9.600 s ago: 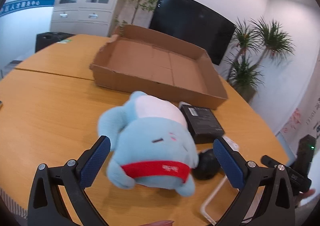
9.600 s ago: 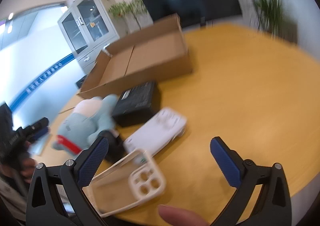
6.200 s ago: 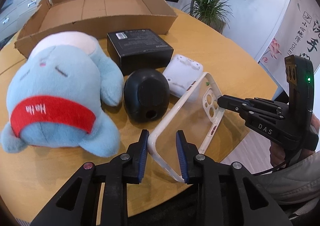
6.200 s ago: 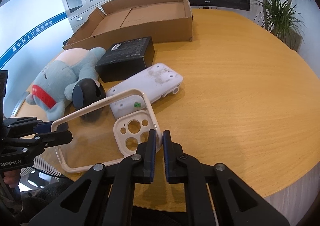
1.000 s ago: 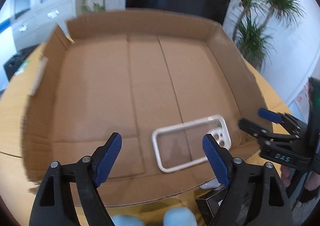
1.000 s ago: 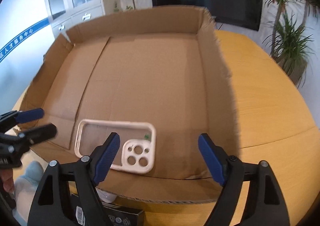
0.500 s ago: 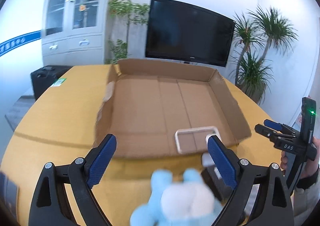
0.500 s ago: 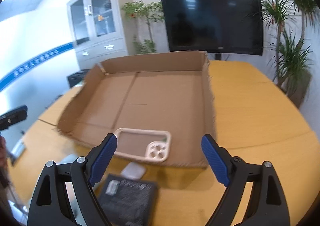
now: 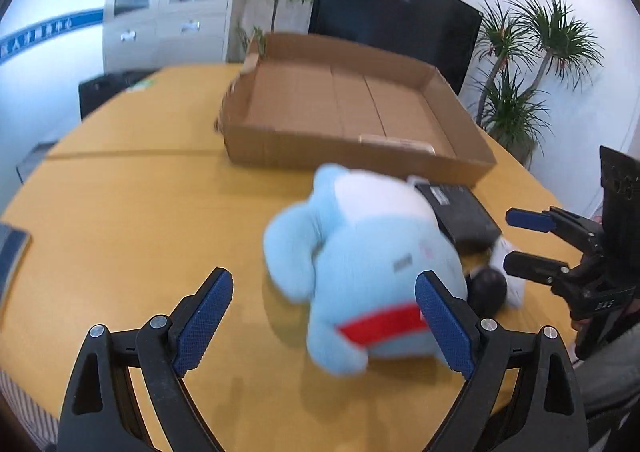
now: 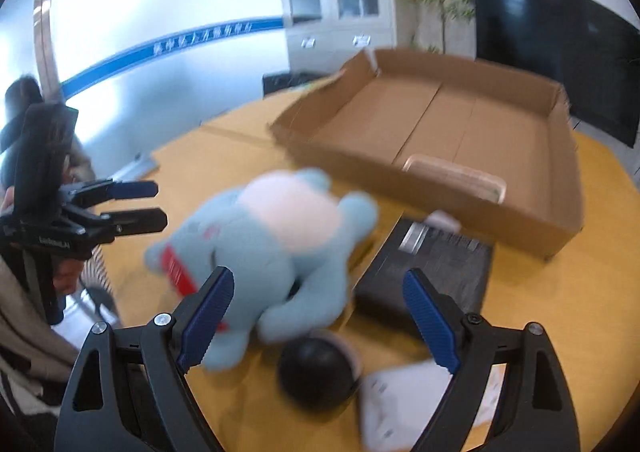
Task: Organize objects
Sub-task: 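Move the right tool back toward the white power bank, then close the right gripper on the white power bank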
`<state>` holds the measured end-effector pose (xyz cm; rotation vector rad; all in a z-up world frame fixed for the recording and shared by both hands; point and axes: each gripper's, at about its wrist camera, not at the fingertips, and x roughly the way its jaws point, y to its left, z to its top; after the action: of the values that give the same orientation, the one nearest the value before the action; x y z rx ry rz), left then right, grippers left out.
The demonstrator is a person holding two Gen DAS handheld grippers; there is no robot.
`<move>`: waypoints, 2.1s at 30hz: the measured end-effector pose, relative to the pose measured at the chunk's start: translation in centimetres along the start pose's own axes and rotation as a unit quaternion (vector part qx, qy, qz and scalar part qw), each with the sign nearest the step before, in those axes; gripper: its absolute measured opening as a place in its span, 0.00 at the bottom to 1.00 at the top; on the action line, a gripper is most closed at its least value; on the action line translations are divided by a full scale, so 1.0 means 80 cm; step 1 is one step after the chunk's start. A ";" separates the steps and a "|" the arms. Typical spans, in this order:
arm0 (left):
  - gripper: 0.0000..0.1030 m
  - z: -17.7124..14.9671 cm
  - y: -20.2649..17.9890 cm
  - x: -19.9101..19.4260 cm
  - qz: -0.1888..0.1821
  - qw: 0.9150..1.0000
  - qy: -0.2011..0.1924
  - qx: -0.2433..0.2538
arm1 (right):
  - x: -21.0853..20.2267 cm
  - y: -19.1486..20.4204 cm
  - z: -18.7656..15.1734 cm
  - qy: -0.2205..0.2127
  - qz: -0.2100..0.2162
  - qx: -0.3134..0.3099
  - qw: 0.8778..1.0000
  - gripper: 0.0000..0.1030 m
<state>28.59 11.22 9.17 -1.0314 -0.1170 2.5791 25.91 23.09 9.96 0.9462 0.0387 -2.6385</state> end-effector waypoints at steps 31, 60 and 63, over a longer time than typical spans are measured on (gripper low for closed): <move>0.90 0.064 -0.277 0.157 -0.254 0.921 0.195 0.220 | -0.054 -0.153 -0.126 0.035 -0.044 0.327 0.943 0.51; 0.89 0.060 -0.270 0.212 -0.281 0.896 0.298 0.171 | -0.044 -0.119 -0.116 0.021 -0.032 0.266 0.963 0.37; 0.91 0.059 -0.271 0.216 -0.278 0.897 0.300 0.167 | -0.049 -0.111 -0.112 0.006 -0.031 0.244 0.969 0.34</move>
<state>20.25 37.89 5.84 -1.3601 0.1633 1.6190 31.39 33.92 4.67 1.1217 -0.6123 -2.7525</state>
